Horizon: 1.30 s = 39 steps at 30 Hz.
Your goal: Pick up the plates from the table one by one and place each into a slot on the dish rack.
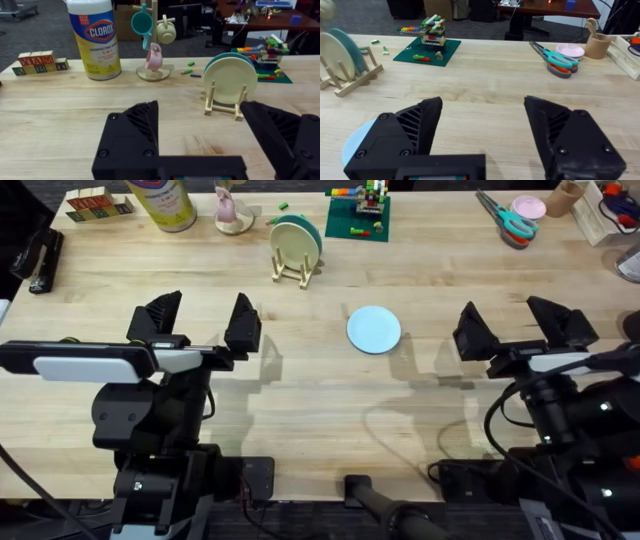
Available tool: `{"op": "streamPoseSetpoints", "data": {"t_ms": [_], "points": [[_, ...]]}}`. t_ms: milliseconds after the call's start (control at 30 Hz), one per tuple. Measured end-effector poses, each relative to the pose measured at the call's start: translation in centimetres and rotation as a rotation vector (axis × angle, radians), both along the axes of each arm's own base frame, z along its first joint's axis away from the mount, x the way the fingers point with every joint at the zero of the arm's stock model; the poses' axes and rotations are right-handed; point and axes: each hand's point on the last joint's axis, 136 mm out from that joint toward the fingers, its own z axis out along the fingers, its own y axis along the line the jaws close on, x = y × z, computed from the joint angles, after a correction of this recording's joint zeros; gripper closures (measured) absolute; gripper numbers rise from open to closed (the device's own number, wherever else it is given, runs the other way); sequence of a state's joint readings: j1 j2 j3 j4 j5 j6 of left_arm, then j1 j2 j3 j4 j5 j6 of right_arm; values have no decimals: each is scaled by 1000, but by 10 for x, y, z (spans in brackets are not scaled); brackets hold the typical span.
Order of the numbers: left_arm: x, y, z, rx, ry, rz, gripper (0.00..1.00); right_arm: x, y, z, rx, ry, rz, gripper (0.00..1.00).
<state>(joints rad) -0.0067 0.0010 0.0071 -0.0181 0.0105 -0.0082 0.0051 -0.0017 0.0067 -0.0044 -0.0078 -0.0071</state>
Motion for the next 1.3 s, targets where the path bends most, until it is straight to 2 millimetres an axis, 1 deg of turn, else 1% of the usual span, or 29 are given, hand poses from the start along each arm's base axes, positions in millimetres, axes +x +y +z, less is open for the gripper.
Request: {"op": "streamPoseSetpoints", "data": {"t_ms": [400,467,567,767,867,1033,1100,1133,1200,1300], "points": [[0,0,2,0,-8,0,7,0,0,2,0,-9,0,7],[0,0,6,0,-26,0,7,0,0,7,0,-27,-1,7],[-1,0,19,0,-77,0,7,1,0,14,-2,-58,-2,8],[-2,0,19,-1,-50,0,7,0,-3,31,-6,-116,-19,8],[-7,0,38,-4,-59,0,7,-2,-4,48,-8,-147,-22,8],[-15,0,84,-9,-77,0,7,-10,-4,96,-9,-205,-23,8],[-15,0,98,-9,-63,0,8,-13,-4,114,-10,-208,-23,8],[-13,0,115,-11,-4,1,7,-15,-4,141,-11,-193,-23,8],[-11,0,124,-11,63,1,7,-16,-4,153,-14,-144,-23,8],[-8,0,131,-10,174,2,8,-14,-4,158,-17,-28,-22,8]]}}
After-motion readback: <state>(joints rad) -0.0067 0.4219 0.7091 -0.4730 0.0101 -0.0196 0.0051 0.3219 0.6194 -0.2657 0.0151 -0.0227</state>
